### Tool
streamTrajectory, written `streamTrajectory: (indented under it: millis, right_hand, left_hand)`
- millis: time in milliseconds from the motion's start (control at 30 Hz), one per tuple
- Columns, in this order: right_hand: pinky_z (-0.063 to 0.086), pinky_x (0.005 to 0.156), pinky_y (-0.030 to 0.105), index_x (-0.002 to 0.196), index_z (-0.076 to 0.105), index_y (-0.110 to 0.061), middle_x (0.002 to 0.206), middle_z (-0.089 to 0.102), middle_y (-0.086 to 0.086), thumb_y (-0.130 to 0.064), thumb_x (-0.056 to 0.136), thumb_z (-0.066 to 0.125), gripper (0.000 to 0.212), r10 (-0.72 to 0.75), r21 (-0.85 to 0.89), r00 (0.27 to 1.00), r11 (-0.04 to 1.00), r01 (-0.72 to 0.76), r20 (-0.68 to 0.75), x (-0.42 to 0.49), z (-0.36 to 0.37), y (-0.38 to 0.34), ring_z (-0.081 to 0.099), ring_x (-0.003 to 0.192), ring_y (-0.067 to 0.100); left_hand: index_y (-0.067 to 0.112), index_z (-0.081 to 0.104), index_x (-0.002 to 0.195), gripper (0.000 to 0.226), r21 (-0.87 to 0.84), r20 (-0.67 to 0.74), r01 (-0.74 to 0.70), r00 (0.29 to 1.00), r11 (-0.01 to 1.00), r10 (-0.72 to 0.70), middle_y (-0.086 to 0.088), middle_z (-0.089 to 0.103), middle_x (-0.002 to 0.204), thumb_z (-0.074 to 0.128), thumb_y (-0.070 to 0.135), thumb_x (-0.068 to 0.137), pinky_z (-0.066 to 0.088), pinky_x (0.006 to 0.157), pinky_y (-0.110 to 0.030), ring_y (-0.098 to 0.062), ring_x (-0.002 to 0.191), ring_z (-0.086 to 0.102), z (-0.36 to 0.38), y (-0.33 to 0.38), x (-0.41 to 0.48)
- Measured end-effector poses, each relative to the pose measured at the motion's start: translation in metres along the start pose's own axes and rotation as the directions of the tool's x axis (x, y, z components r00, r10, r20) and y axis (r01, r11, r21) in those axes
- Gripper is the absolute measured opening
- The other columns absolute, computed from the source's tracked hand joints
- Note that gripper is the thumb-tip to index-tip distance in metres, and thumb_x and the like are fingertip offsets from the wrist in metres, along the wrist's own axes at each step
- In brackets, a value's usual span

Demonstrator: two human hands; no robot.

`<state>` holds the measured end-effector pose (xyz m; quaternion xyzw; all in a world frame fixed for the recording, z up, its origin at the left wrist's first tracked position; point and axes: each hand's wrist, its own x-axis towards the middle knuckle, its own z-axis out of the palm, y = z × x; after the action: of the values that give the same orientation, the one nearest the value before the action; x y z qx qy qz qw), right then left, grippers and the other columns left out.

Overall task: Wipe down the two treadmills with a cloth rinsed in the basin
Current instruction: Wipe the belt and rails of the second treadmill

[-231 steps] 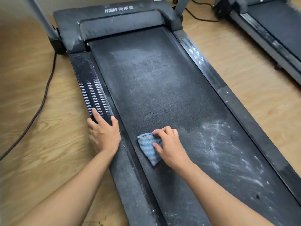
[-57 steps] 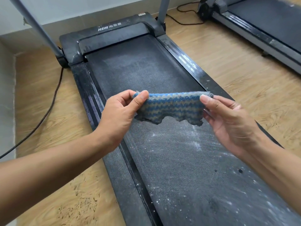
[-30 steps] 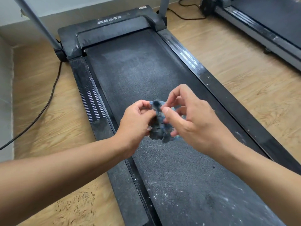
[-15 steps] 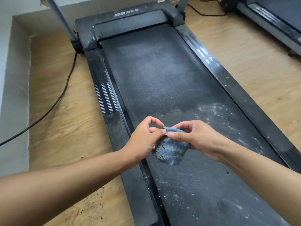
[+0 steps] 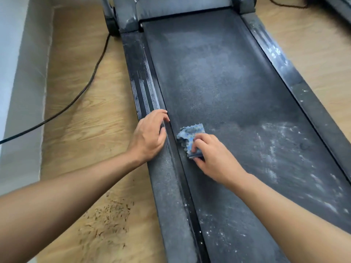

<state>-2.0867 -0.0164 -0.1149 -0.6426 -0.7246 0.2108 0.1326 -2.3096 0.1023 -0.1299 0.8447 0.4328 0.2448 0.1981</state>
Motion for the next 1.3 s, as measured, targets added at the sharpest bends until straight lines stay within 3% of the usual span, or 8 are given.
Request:
streamTrajectory:
  millis: [100,200,333,600,800,967,1200,1300]
  right_hand:
    - [0.046,0.104,0.044,0.11,0.058,-0.018,0.133,0.053,0.001,-0.025,0.088,0.067,0.025,-0.004,-0.029,0.996,1.0,0.001,-0.094,-0.015,0.011,-0.007,0.05,0.127,0.027]
    - [0.033,0.122,0.046,0.137,0.054,-0.009,0.158,0.041,0.013,-0.026,0.097,0.057,0.044,0.035,-0.106,0.978,0.993,-0.057,-0.206,-0.002,0.014,-0.014,0.034,0.151,0.032]
    - [0.011,0.131,0.048,0.164,0.021,-0.003,0.174,0.008,0.017,-0.055,0.106,0.023,0.079,0.073,-0.235,0.997,0.969,-0.073,-0.01,0.034,0.044,-0.016,0.002,0.162,0.03]
    - [0.006,0.131,0.045,0.166,0.017,-0.006,0.175,0.009,0.014,-0.049,0.103,0.016,0.076,0.136,-0.283,0.988,0.947,-0.151,-0.073,0.113,0.054,-0.021,0.005,0.162,0.026]
    - [0.01,0.129,0.043,0.167,0.013,-0.011,0.176,0.002,0.006,-0.047,0.105,0.032,0.074,0.08,-0.276,0.997,0.958,-0.076,0.001,-0.024,0.065,-0.035,-0.001,0.163,0.021]
    - [0.021,0.124,0.046,0.164,0.025,-0.007,0.175,0.012,0.01,-0.05,0.103,0.04,0.076,0.101,-0.316,0.994,0.945,-0.083,0.044,-0.103,0.073,-0.04,0.014,0.161,0.027]
    - [0.011,0.131,0.046,0.167,0.014,-0.009,0.175,0.006,0.011,-0.048,0.103,0.02,0.075,0.245,-0.311,0.966,0.915,-0.257,-0.076,0.097,0.055,-0.025,0.004,0.163,0.025]
    - [0.007,0.131,0.044,0.167,0.009,-0.009,0.176,0.003,0.011,-0.048,0.102,0.017,0.076,0.223,-0.316,0.974,0.922,-0.226,-0.045,0.113,0.053,-0.019,0.0,0.163,0.024]
  left_hand:
    - [0.008,0.063,0.126,0.037,0.079,0.028,-0.057,0.998,0.995,0.055,-0.009,0.061,0.145,0.056,0.006,0.09,0.04,0.117,-0.044,-0.027,0.141,0.053,0.013,-0.011,0.019]
    - [0.01,0.058,0.143,0.049,0.192,0.088,-0.06,0.995,0.98,0.043,-0.007,0.053,0.157,0.044,0.023,0.099,0.031,0.124,-0.045,-0.026,0.15,0.044,0.026,-0.015,0.035]
    - [0.013,0.045,0.158,0.062,0.359,0.195,-0.076,0.981,0.93,0.005,-0.003,0.038,0.169,0.025,0.032,0.102,0.022,0.129,-0.047,-0.021,0.156,0.034,0.034,-0.018,0.038]
    - [0.011,0.049,0.156,0.059,0.054,0.041,0.082,0.996,0.995,-0.084,-0.002,0.056,0.156,0.042,0.005,0.098,0.023,0.13,-0.035,-0.015,0.145,0.049,0.033,-0.029,0.042]
    - [0.009,0.051,0.153,0.057,0.086,0.001,0.041,0.999,0.995,-0.042,-0.008,0.06,0.151,0.042,0.006,0.097,0.028,0.129,-0.04,-0.02,0.145,0.051,0.039,-0.035,0.039]
    - [0.007,0.05,0.153,0.058,0.077,-0.007,0.03,1.0,0.997,-0.03,-0.01,0.06,0.151,0.045,0.003,0.095,0.026,0.129,-0.041,-0.021,0.147,0.049,0.041,-0.031,0.041]
    - [0.005,0.051,0.152,0.056,0.047,-0.026,0.051,0.998,0.998,-0.05,-0.01,0.06,0.15,0.042,0.004,0.097,0.025,0.129,-0.039,-0.021,0.147,0.049,0.037,-0.03,0.041]
    - [0.006,0.051,0.152,0.054,0.059,-0.017,0.059,0.998,0.997,-0.058,-0.009,0.061,0.15,0.039,0.007,0.099,0.025,0.129,-0.038,-0.021,0.147,0.049,0.037,-0.031,0.039]
